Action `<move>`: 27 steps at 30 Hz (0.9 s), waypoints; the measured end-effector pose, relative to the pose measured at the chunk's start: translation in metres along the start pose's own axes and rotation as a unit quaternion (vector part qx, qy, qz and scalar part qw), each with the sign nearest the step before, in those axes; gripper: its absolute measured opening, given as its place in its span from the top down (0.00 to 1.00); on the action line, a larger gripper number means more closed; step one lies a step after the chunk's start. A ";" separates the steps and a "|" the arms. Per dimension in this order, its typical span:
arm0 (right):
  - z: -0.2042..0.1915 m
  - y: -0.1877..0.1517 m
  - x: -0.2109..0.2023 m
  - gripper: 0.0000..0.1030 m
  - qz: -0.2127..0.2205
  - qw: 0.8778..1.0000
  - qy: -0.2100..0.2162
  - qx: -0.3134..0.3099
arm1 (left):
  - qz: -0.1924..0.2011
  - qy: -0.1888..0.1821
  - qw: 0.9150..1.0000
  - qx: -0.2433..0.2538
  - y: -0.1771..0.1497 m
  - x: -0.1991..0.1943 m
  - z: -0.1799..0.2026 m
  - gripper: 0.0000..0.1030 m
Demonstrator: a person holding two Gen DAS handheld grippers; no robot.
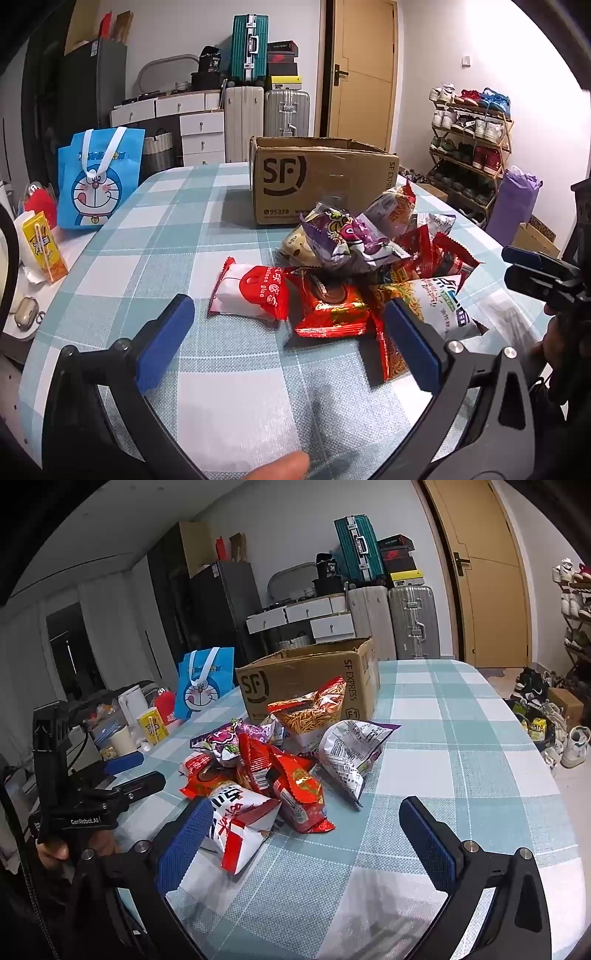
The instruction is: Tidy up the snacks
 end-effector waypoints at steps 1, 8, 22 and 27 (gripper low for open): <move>-0.001 0.000 0.000 0.00 -0.002 1.000 0.001 -0.001 | 0.000 0.001 1.000 0.001 0.000 0.000 0.000 0.00; -0.001 -0.002 0.001 0.00 -0.006 1.000 0.000 -0.005 | -0.003 -0.003 1.000 -0.004 -0.002 0.003 -0.001 0.00; -0.002 -0.002 0.000 0.00 -0.001 1.000 0.001 -0.004 | -0.004 -0.001 1.000 -0.006 -0.001 0.002 -0.001 0.00; -0.002 -0.003 0.000 0.00 -0.001 1.000 0.000 -0.004 | -0.004 -0.001 1.000 -0.005 -0.001 0.003 -0.001 0.00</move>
Point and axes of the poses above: each gripper's, at about its wrist camera, not at the fingertips, and x roughly the way its jaws point, z to its right, y to its top, the point moved 10 cm from there along x, roughly the way its jaws point, and after that the axes turned 10 degrees about x, right-handed, at the moved point
